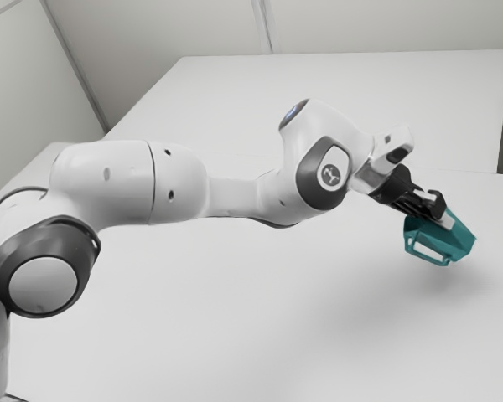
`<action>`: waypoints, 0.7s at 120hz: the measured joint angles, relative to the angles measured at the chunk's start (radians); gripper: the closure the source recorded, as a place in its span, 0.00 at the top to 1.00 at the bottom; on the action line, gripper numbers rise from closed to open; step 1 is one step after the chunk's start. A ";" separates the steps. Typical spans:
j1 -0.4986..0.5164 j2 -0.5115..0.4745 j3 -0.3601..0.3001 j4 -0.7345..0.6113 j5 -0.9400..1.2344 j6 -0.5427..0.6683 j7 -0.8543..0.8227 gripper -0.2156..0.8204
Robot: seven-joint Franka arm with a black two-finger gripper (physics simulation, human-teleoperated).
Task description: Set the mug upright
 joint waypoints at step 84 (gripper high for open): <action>0.332 -0.312 0.036 -0.195 0.605 -0.490 -0.311 0.04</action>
